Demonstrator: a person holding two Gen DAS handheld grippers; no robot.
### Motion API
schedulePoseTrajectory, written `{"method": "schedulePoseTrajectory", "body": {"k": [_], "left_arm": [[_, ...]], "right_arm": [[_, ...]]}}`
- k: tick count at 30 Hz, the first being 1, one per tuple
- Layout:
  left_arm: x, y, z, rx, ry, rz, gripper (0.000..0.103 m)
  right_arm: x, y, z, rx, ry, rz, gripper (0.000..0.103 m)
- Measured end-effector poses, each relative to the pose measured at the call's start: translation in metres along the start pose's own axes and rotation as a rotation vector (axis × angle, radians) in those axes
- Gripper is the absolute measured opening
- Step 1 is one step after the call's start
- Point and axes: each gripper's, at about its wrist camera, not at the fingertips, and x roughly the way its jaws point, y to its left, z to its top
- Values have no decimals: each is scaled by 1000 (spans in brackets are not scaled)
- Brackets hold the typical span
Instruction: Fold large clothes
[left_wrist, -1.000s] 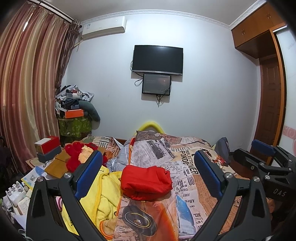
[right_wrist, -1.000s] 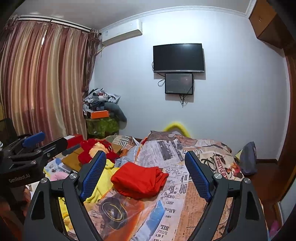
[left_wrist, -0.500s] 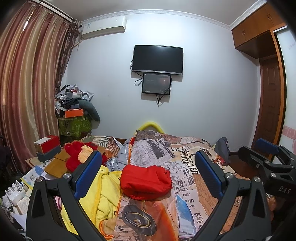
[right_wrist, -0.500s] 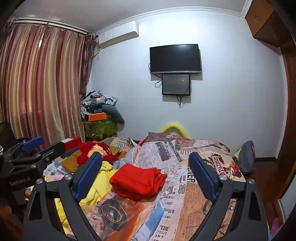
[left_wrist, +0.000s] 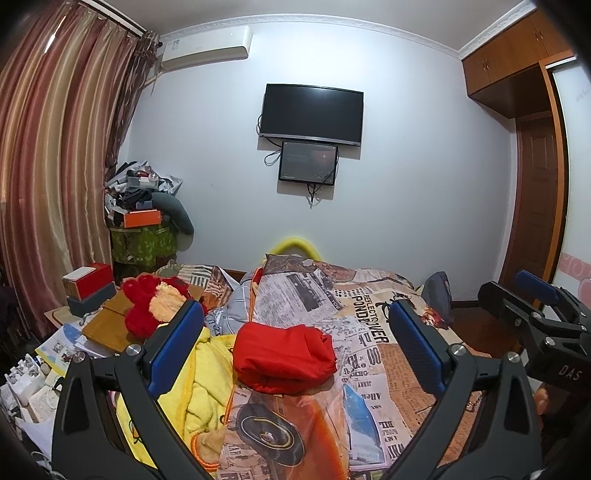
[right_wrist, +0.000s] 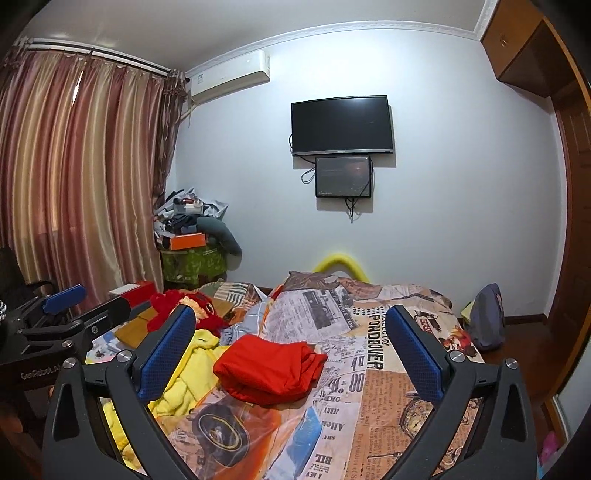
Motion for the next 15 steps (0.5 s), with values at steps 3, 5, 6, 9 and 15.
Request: {"method": "schedulePoseTrajectory", "body": {"k": [3,5,6,9,15], "left_arm": [[0,1,0,-7,0,-1,101],[-1,2,0,-12,0,-3,101],[-1,2,0,-13,-1,-4,101],[-2,2,-1,-14,-4,-1,101],[0,2,-3,-15,12,7,101]], "right_arm": [[2,0,1,2,2,-3,102],[2,0,1,3,2,-4,102],[2,0,1,3,2,-5,102],[2,1,0,2,1,-13,102],[2,-1,-2,16,10,-17,102]]}}
